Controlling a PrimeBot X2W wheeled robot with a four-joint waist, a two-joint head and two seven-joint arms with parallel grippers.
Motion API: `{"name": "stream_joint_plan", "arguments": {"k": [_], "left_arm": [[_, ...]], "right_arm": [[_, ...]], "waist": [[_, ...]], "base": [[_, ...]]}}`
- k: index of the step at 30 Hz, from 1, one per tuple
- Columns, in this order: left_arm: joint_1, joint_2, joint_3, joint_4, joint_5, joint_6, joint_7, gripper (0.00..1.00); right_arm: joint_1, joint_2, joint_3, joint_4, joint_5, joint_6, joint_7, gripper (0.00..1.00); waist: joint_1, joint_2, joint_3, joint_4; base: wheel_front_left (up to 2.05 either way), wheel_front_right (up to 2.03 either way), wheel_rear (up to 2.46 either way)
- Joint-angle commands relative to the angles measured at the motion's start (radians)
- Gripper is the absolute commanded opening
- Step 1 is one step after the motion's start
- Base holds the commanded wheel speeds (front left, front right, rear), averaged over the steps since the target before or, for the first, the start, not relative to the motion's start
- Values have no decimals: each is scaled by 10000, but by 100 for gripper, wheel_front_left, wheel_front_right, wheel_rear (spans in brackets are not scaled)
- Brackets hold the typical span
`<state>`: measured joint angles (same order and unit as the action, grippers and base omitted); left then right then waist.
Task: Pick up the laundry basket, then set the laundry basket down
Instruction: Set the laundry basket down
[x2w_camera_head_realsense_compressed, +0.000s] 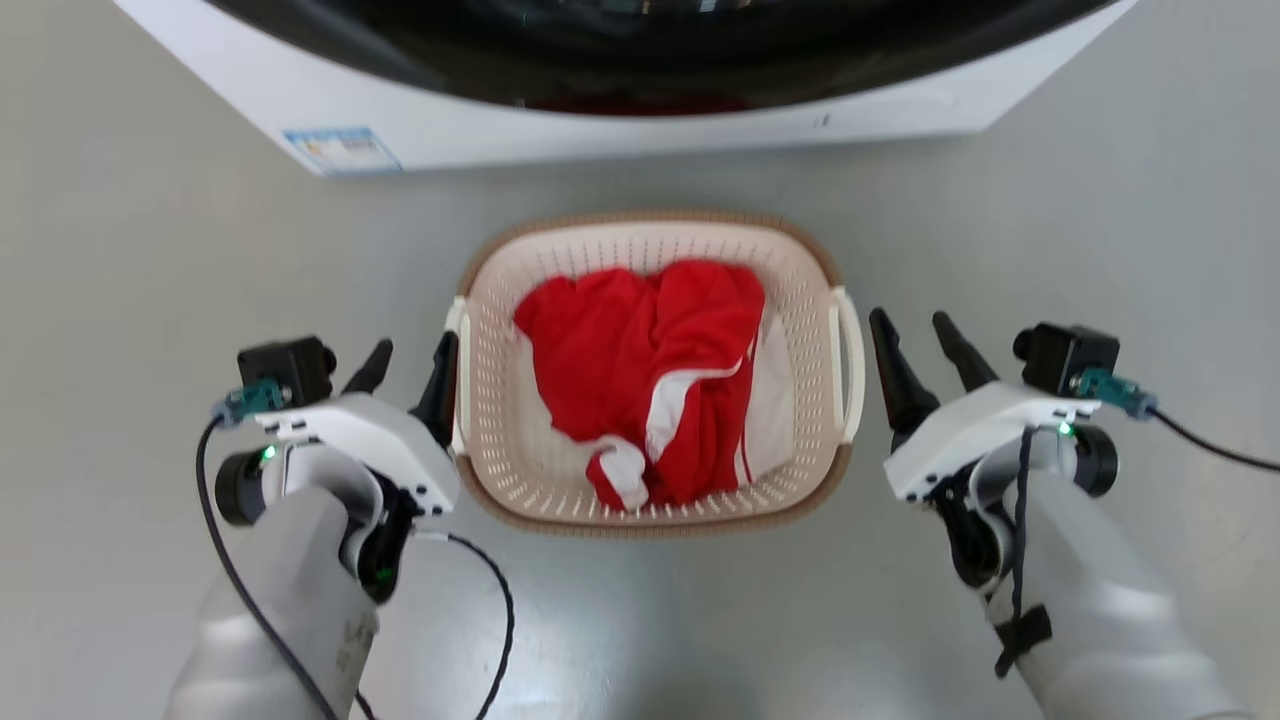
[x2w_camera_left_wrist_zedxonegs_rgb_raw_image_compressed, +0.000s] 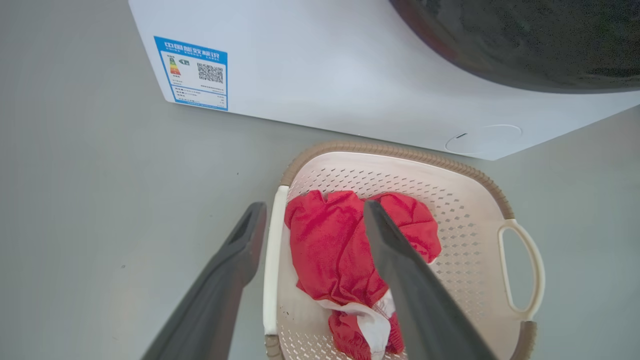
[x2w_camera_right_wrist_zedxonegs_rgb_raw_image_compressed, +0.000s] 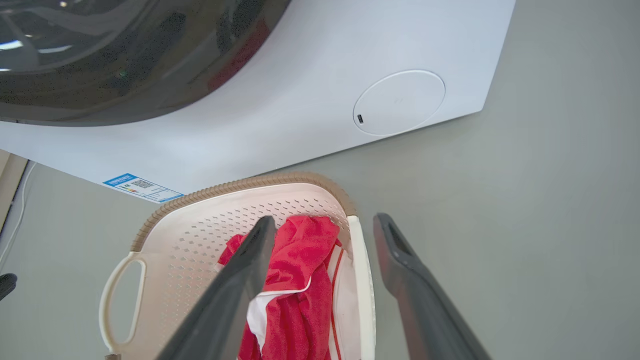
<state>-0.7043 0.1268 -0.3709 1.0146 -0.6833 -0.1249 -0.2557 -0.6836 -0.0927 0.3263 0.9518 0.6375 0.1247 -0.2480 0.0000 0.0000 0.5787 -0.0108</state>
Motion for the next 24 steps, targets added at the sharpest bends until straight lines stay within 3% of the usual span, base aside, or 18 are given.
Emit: {"name": "stream_joint_plan", "arguments": {"k": [1,13,24], "left_arm": [[445,310,352,-290,128,-58,-61,100],[2698,169,1164,-2281,987,-58,-61,100],[3922,-44,1660,-3513,1829,-58,-61,100]], "right_arm": [[558,114,137,-358,-166,60,-137,100],[2346,-90,88,-1610,-769,60,-137,100],[3563,-250,-518,-2677,-1335,60,-137,100]], "waist": [[0,0,-1008,-96],[0,0,-3337,-120],[0,0,-4559,108]], "base": [[0,0,0],[0,0,0],[0,0,0]]}}
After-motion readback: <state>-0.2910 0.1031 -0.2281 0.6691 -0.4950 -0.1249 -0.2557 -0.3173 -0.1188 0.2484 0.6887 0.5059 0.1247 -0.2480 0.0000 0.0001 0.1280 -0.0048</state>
